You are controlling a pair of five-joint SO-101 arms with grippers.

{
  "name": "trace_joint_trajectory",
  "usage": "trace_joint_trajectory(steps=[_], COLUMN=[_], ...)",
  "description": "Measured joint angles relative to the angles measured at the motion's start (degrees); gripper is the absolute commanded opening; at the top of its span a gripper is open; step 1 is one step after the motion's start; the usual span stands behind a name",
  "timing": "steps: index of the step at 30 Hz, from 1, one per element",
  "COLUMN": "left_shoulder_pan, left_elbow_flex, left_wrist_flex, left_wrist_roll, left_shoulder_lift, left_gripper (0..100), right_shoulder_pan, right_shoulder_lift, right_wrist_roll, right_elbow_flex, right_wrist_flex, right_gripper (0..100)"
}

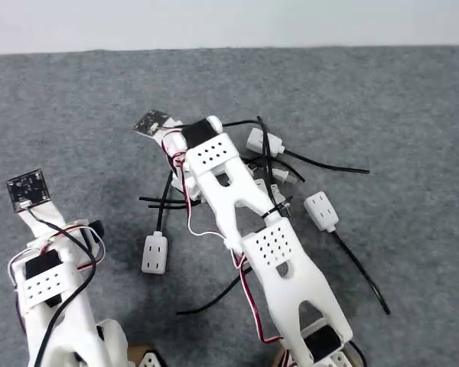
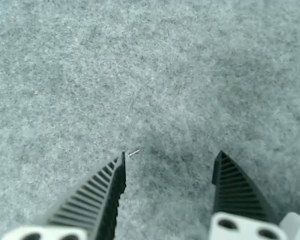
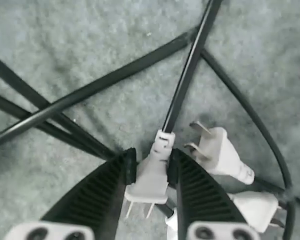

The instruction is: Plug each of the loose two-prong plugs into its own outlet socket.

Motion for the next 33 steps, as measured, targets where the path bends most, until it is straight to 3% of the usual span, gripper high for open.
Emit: trace_joint_trajectory(steps=[12,15,17,33], left_shoulder_pan=[0.0,0.0,0.0,0.0], left_elbow_flex=[0.0,0.0,0.0,0.0], left_wrist_flex=[0.0,0.0,0.0,0.0], left_wrist_roll=[-0.4,-0.4,-0.4,-0.4], left_shoulder_lift=[0.0,0.0,0.0,0.0], left_gripper=[26,26,26,26], right_shoulder_pan=[-0.6,-0.6,-0.5,1.4], right_shoulder_lift=[2.6,2.6,2.6,-0.3], right_wrist_roll=[2.2,2.3,2.3,-11.3], right_elbow_flex=[-0.9,-1.0,-1.0,-11.0], right_wrist_flex=[-0.5,-0.5,-1.0,3.5], right_gripper=[9.8,0.8,1.7,0.8])
